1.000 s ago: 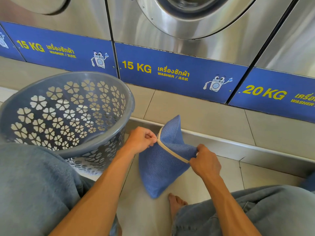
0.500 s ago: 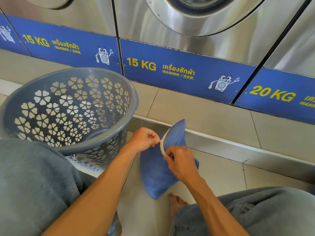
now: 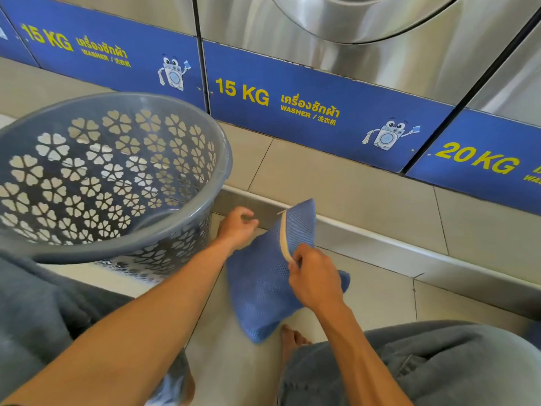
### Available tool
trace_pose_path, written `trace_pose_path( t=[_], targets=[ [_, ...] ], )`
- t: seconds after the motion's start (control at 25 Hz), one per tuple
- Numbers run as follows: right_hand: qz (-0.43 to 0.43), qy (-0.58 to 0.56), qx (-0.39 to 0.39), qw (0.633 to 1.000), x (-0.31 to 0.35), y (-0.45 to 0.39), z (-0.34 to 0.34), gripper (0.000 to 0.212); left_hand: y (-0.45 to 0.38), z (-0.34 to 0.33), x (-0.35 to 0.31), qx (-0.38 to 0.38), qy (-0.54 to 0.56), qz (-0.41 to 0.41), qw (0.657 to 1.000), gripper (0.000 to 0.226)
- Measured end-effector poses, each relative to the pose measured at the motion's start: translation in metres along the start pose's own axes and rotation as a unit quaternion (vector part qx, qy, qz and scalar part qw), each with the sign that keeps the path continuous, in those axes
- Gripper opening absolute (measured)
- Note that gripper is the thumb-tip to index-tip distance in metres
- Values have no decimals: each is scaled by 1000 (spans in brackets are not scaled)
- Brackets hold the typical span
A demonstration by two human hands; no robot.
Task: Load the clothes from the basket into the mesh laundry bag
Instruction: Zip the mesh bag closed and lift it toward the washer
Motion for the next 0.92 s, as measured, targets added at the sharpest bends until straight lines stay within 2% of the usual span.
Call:
trace_pose_path(
  t=[0.12,0.16,0.28,0.32,0.4,0.52,0.6,0.68,0.8,0.92],
  targets=[
    [-41,10,-40,998,-15,-9,-1,9,14,7,70,7,24,142,990,13],
    [-56,15,-50,997,-19,-11,-3,11,22,5,92,13,31,183,983,19],
    [-102,27,-46,993,-31,-20,-14,19,50,-19,144,73,106,299,945,69],
    [-111,18,-32,993,-32,-22,-19,22,57,-31,152,104,147,322,929,76],
    [-123,-8,1,992,-36,-25,-31,30,60,-49,156,142,238,344,897,72],
    [-134,-39,25,990,-46,-28,-40,27,49,-62,153,112,315,331,882,53],
    [-155,-81,40,984,-57,-30,-43,19,43,-65,138,88,327,306,890,45],
    [-207,-88,56,973,-75,-29,-47,20,40,-69,108,112,313,267,904,41],
    [-349,-122,67,927,-102,-19,-52,32,45,-62,30,153,263,182,935,16],
    [-447,-182,24,876,-108,-7,-38,45,67,-45,-55,182,223,83,954,14]
  ],
)
Point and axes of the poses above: each hand's wrist, its own y-axis away from the middle knuckle, its own z-axis out of the back of the hand, x = y × z, the point moved 5 cm from there along -y, towards the middle knuckle, and after that the axes turned 9 degrees about y, right-handed, at the moved point
